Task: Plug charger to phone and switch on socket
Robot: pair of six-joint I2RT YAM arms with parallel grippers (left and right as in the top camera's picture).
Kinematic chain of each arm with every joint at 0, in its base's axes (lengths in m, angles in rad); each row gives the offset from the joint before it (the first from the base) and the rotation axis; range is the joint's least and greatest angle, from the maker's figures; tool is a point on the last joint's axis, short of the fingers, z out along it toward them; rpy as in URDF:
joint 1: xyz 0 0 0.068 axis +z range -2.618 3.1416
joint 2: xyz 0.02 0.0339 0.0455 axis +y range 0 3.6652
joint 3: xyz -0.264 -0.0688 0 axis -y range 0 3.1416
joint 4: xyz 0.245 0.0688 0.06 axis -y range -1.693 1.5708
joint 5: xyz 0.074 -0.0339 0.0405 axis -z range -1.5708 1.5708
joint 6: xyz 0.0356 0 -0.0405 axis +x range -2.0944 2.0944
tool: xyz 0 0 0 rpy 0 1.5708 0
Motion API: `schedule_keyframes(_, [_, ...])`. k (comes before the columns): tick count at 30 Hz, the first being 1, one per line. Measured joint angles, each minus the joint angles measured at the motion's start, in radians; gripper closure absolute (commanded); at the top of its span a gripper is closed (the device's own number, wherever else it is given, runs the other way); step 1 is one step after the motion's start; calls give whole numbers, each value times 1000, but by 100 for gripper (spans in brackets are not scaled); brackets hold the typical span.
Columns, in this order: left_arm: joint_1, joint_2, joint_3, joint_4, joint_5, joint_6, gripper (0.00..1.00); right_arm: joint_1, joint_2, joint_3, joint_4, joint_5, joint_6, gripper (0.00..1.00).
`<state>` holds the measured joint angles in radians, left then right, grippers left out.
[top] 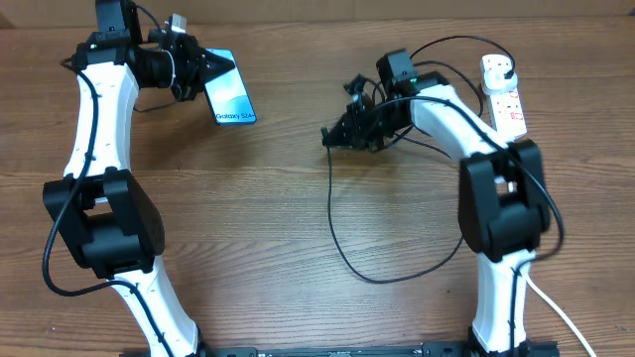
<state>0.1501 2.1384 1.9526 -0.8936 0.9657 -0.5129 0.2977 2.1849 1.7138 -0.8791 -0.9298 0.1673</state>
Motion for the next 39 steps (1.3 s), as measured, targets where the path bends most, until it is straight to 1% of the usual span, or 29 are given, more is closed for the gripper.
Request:
schedule_keyframes(6, [0,0,0,127,81,-23,96,51,-125,22,-16,-172,-23,96])
schedule_keyframes(11, [0,0,0,237,106,-91,96,113,-132,23,-27,-277,-29,96])
schedule_keyframes(15, [0,0,0,304,116,-147,96,149,-132,23,-23,-319,-27,96])
schedule_keyframes(18, [0,0,0,335,121,-194,96,156,-132,23,32,-333,1,96])
schedule_keyframes(22, [-6,0,0,361,118,-257,96,154,-132,23,199,-339,112,96])
schedule_keyframes(25, [-17,0,0,404,114,-297,96,154,-132,21,336,-326,239,96])
schedule_keyframes(30, [-37,0,0,500,112,-377,96,154,-132,22,497,-304,433,96])
schedule_keyframes(34, [-46,0,0,524,112,-431,95,154,-132,22,543,-296,533,96])
schedule_keyframes(39, [-46,0,-1,527,112,-462,96,154,-132,22,558,-293,587,96])
